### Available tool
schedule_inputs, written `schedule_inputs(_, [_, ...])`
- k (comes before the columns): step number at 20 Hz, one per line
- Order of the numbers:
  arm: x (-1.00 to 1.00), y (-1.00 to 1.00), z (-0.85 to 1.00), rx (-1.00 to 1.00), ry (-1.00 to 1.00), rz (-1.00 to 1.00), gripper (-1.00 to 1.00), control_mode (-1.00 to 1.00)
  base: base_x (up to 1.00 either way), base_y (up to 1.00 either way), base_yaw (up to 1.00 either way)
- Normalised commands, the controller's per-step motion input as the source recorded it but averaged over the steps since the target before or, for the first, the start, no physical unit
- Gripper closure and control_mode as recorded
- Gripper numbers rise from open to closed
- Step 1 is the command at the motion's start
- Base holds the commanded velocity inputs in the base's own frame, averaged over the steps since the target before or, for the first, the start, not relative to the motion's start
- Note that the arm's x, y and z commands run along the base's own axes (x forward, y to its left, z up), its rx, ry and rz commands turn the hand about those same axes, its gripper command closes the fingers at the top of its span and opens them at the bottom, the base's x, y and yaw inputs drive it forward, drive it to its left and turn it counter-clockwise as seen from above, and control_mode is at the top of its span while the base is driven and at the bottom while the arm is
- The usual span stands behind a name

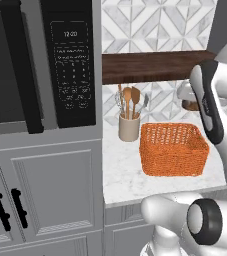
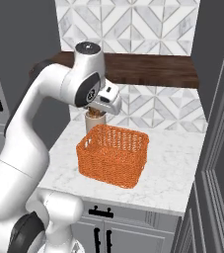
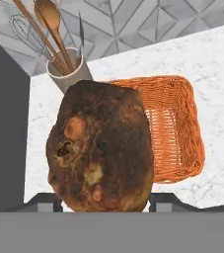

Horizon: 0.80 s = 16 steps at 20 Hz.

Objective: Open the cabinet, pick up the bread from the cabinet and place it in the basket. Then move the basket to the dining counter.

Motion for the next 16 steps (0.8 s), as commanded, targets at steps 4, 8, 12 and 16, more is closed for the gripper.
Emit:
schedule_inputs(4, [-0.08,-0.15,-0.64,0.00,0.33,0.00,1.00,-1.00,0.00,0.00,0.00])
schedule_inputs(8, [0.15,-0.21,-0.44,0.00,0.25,0.01,1.00,-1.00,0.00,0.00,0.00])
schedule_inputs(12, [0.36,-0.30,-0.46,0.00,0.13,0.05,1.00,-1.00,0.00,0.00,0.00])
schedule_inputs(16, [0.34,-0.30,-0.68,0.00,0.09,0.08,1.00,-1.00,0.00,0.00,0.00])
